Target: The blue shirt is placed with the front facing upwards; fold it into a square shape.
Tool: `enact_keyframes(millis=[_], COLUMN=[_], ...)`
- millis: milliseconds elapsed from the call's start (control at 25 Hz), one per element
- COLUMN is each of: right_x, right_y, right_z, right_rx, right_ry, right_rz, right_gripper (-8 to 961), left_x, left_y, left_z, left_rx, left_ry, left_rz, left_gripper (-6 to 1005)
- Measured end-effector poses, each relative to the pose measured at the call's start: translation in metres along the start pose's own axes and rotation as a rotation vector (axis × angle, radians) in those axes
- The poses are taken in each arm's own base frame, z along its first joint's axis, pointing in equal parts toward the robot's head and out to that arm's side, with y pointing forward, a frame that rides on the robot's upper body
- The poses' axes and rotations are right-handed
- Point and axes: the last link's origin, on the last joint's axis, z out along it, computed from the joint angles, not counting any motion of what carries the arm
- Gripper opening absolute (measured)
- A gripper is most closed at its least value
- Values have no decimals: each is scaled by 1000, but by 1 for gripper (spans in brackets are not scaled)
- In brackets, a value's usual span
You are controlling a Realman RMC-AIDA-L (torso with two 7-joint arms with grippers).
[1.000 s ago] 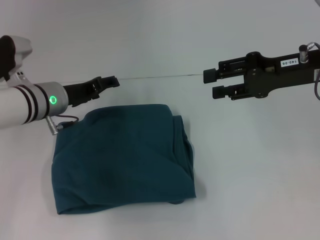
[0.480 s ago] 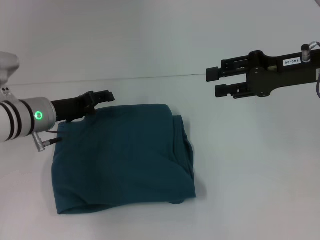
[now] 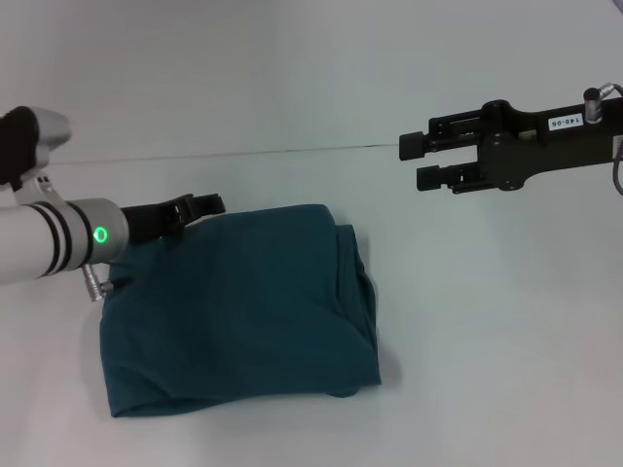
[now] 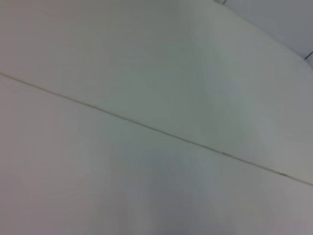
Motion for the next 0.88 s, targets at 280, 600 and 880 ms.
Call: enact_keyframes(millis=[280, 600, 880], right_x=[-2, -3, -2], right_y=[0, -2, -2], right_z=[-3, -3, -3], right_rx=[-1, 5, 6], right_ry=[-12, -24, -23], right_rz=[1, -4, 0], right_gripper=[673, 673, 673], left_x=[14, 12, 2], left_y=[-5, -24, -18], left_z=[-22, -39, -28], left_rx=[-84, -82, -72], left_ry=[32, 27, 12], left_rz=[-39, -94, -81], left_gripper=[759, 759, 758])
